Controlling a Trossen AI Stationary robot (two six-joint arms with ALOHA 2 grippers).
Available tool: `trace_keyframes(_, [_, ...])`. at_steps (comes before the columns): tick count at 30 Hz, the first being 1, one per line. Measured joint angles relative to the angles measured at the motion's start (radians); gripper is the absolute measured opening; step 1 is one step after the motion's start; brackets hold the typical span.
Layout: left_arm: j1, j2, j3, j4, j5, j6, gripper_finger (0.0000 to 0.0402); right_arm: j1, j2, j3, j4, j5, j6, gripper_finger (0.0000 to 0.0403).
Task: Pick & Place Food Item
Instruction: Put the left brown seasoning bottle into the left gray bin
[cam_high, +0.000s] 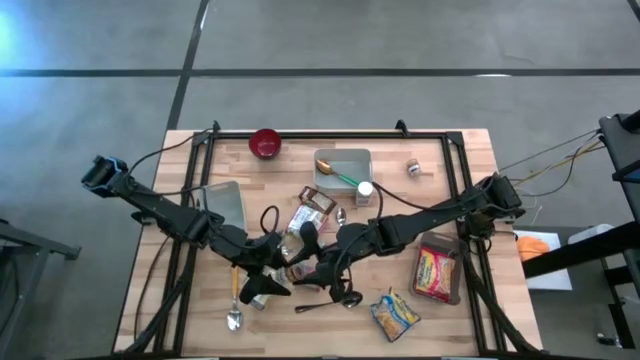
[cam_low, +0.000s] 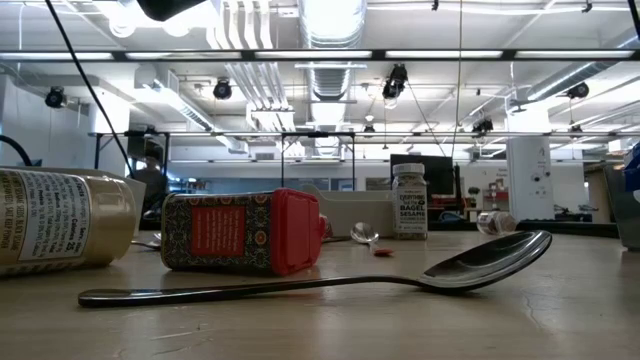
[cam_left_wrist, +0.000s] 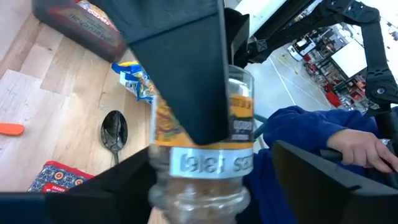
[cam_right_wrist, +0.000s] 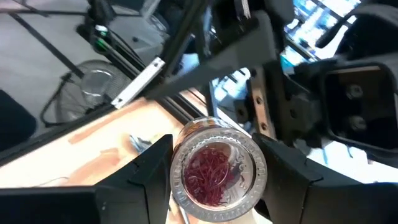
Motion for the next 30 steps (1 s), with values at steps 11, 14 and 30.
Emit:
trace_keyframes(11, [-0.043,-0.058,-0.001,-0.103,-0.269,-0.028,0.0340,0.019,-0.014,0.000,0.003,0.143,0.041,0.0185])
trace_keyframes(14, [-0.080,-0.081,-0.001,-0.103,-0.414,-0.043,0.0340,0.026,-0.020,0.000,0.004,0.188,0.023,0.0185])
trace_keyframes(30, [-0.269,-0.115,-0.008,0.058,-0.846,0.126,0.0341,0.078,-0.058,0.000,0.107,0.339,-0.127,0.0185])
